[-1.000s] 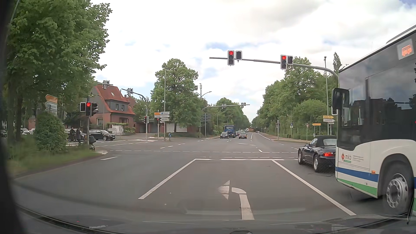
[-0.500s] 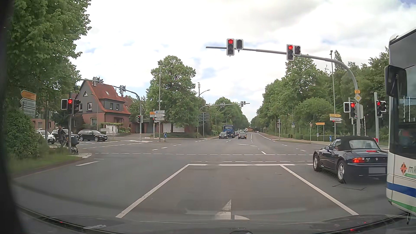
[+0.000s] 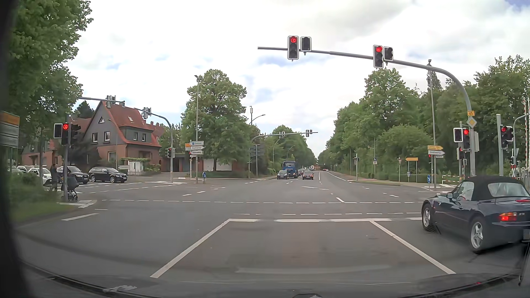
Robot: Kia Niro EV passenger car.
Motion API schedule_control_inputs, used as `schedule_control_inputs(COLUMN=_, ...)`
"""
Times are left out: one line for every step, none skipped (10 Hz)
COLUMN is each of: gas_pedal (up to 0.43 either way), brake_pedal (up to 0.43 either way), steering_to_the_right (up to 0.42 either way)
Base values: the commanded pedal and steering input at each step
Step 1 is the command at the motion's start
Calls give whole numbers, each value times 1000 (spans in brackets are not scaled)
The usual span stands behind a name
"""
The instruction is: Follow the waypoints while adhering to traffic rules and regulations
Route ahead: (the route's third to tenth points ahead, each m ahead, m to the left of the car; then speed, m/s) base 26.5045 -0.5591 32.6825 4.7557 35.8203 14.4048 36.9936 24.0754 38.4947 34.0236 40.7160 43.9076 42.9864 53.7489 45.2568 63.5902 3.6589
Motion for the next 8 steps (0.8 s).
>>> schedule_control_inputs(gas_pedal=0, brake_pedal=0, steering_to_the_right=18)
schedule_control_inputs(gas_pedal=0, brake_pedal=0, steering_to_the_right=18)
schedule_control_inputs(gas_pedal=0, brake_pedal=0, steering_to_the_right=18)
schedule_control_inputs(gas_pedal=0, brake_pedal=0, steering_to_the_right=18)
schedule_control_inputs(gas_pedal=0, brake_pedal=0, steering_to_the_right=18)
schedule_control_inputs(gas_pedal=0, brake_pedal=0, steering_to_the_right=18)
schedule_control_inputs(gas_pedal=0, brake_pedal=0, steering_to_the_right=17)
schedule_control_inputs(gas_pedal=0, brake_pedal=0, steering_to_the_right=17)
